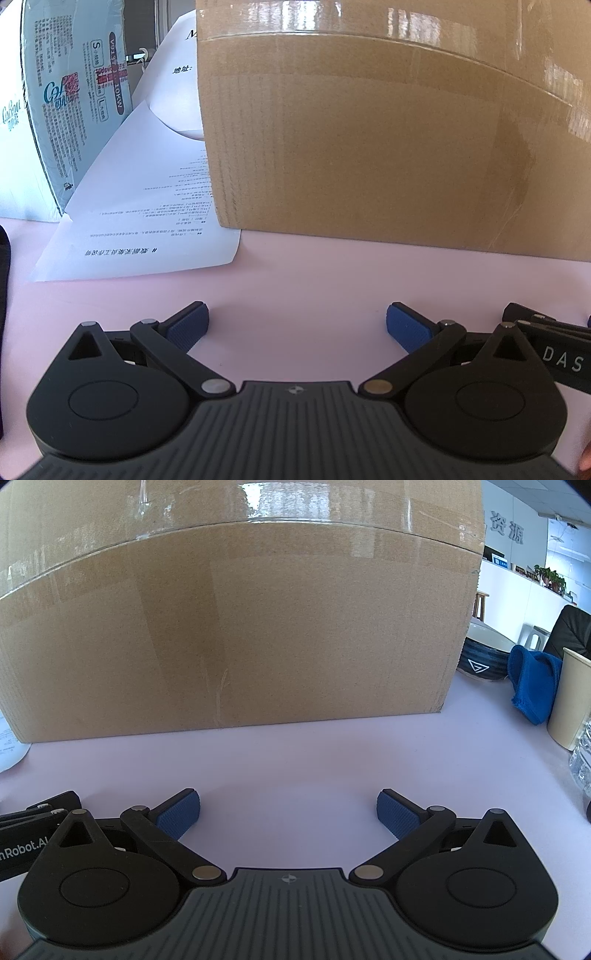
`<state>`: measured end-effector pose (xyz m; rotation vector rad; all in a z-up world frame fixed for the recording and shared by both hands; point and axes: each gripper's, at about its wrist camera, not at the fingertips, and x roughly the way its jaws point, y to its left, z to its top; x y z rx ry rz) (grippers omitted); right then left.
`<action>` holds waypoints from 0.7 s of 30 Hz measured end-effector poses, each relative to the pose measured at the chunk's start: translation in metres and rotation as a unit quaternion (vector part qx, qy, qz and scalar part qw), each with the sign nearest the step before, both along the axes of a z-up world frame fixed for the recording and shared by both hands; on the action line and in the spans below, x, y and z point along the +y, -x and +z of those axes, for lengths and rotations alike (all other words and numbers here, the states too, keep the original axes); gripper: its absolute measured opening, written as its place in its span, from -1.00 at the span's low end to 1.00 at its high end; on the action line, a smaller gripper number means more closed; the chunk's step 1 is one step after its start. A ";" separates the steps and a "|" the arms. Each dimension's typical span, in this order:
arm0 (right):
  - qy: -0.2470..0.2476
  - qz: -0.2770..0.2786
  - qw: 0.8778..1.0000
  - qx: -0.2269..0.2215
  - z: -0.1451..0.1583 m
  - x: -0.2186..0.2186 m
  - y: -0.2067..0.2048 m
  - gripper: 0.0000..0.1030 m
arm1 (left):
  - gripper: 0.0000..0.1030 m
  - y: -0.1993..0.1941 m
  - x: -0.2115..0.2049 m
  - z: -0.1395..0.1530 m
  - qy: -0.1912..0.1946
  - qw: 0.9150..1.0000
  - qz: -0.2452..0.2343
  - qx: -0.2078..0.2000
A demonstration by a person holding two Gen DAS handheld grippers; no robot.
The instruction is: Fold clothes
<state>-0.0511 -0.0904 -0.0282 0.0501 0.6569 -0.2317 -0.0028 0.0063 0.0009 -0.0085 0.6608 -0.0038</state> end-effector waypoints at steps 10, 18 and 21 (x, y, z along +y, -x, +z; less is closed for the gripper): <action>-0.108 0.053 0.991 -0.052 0.006 -0.020 0.027 1.00 | 0.98 0.048 0.046 0.023 0.038 0.994 0.049 -0.087; -0.194 0.248 0.947 -0.061 0.008 0.006 0.071 1.00 | 0.98 0.137 0.120 0.074 0.079 0.979 0.047 -0.179; -0.186 0.309 0.930 -0.078 0.012 0.038 0.094 1.00 | 0.99 0.186 0.155 0.086 0.015 0.979 0.086 -0.184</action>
